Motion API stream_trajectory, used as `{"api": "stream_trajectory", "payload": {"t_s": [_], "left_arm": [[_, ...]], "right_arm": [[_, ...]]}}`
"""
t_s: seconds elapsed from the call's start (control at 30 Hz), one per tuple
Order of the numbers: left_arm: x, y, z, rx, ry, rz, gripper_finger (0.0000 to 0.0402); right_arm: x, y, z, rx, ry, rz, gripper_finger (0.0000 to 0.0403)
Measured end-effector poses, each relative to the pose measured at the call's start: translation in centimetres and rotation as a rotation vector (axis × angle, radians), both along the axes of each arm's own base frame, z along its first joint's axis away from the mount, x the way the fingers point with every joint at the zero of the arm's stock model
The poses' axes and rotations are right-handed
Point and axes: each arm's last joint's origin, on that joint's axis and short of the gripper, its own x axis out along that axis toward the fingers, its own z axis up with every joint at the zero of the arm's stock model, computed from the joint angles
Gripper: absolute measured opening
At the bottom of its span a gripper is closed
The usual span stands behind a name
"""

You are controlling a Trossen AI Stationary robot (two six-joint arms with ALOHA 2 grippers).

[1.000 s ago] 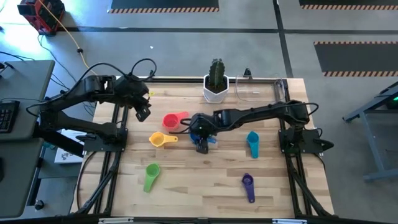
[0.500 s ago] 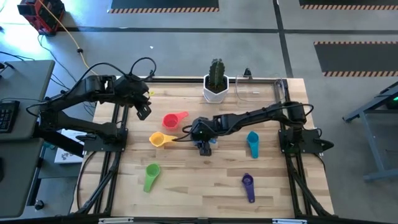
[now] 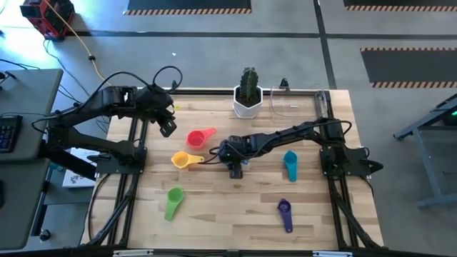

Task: Nest measuring cups in basket
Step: Stack the blue measuring cup on top of the red measuring cup

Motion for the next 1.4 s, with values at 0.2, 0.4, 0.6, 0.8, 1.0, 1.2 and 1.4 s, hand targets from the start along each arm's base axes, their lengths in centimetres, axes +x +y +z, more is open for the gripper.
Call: {"api": "stream_trajectory", "payload": {"t_s": [0.2,0.4,0.6,0.8,1.0,1.2,1.4], "left_arm": [[0.3,0.1,-0.2,-0.002,0.01,0.001,0.009],[0.2,0.1,-0.1,-0.002,0.008,0.012,0.009],[0.2,0.1,-0.1,-0.029,-0.016,0.075,0.009],[0.2,0.1,-0.1,-0.048,-0.03,0.105,0.009],[0.2,0.0,-0.1,-0.046,-0.029,0.096,0.009],[0.0,0.0,0.6,-0.044,-0.06,0.102,0.009],[0.2,0.0,1.2,-0.034,-0.108,0.1,0.009]], "right_arm": [[-0.1,0.0,-0.1,-0.006,0.017,-0.012,0.0094],[-0.1,0.0,-0.1,0.01,0.016,-0.003,0.0009],[0.4,0.1,0.6,0.002,-0.008,0.026,0.0007],[2.2,0.0,3.9,-0.092,-0.118,0.111,0.0004],[3.6,-0.7,7.0,-0.28,-0.227,0.339,0.0004],[4.0,-3.1,7.7,-0.472,-0.269,0.593,0.0003],[4.3,-5.5,8.4,-0.587,-0.334,0.65,0.0004]]}}
